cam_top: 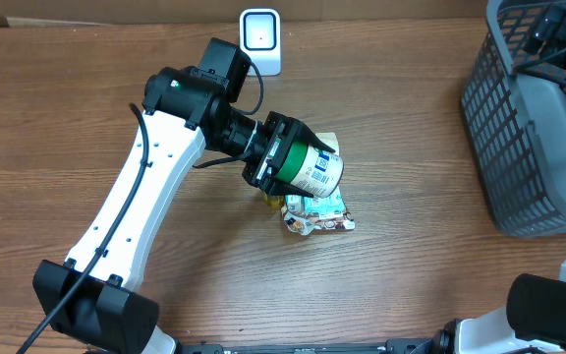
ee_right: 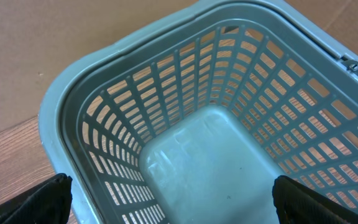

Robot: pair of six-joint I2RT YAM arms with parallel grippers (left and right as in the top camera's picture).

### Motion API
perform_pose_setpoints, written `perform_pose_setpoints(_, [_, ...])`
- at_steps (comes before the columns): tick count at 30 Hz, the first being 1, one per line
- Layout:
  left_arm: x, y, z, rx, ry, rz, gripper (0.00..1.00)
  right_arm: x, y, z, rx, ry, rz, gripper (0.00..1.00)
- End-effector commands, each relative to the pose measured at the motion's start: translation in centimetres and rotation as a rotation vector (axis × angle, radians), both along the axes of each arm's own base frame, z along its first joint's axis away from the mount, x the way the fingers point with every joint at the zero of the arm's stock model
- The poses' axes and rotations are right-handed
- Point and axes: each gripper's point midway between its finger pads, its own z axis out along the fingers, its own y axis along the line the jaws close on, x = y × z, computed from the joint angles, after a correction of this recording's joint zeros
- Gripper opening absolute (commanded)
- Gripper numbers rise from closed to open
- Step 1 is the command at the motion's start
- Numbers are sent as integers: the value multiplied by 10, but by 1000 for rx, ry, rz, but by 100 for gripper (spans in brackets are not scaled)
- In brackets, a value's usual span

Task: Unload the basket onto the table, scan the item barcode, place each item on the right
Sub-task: 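Lift the jar with the left gripper and tilt it up, then hold the jar label facing the white barcode scanner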

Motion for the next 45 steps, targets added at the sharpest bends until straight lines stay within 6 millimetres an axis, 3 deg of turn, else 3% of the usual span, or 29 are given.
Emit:
perform_pose_setpoints(1, [-3,-2,10,-55,28,-5,4,-2,-1,12,-12,-30,-10,100])
perform_pose_setpoints(14, [0,-2,10,-56,16,-2,4,-2,-1,12,-11,-29,-10,100])
perform_pose_setpoints(17, [8,2,-2,10,-35,16,4,-2,-1,12,-11,-29,-10,100])
perform_pose_setpoints(20, [31,11,-24,152,-161,66,4,-2,-1,12,-11,-29,-10,100])
perform_pose_setpoints(25, [101,30,-39,349,-578,145,4,-2,-1,12,-11,-29,-10,100])
perform_pose_setpoints(28, [137,31,-20,321,-855,127,5,-2,-1,12,-12,-30,-10,100])
perform_pose_setpoints(31, [167,31,18,216,-1153,97,4,-2,-1,12,-11,-30,-10,100])
perform_pose_setpoints(35, [176,36,71,-30,-1320,107,4,-2,-1,12,-11,-30,-10,100])
perform_pose_setpoints(39, [182,66,108,-112,-1382,149,4,-2,-1,12,-12,-30,-10,100])
perform_pose_setpoints(42, [186,79,118,-87,-1455,149,4,-2,-1,12,-12,-30,-10,100])
perform_pose_setpoints(45, [199,85,110,34,-1545,141,4,-2,-1,12,-11,-30,-10,100])
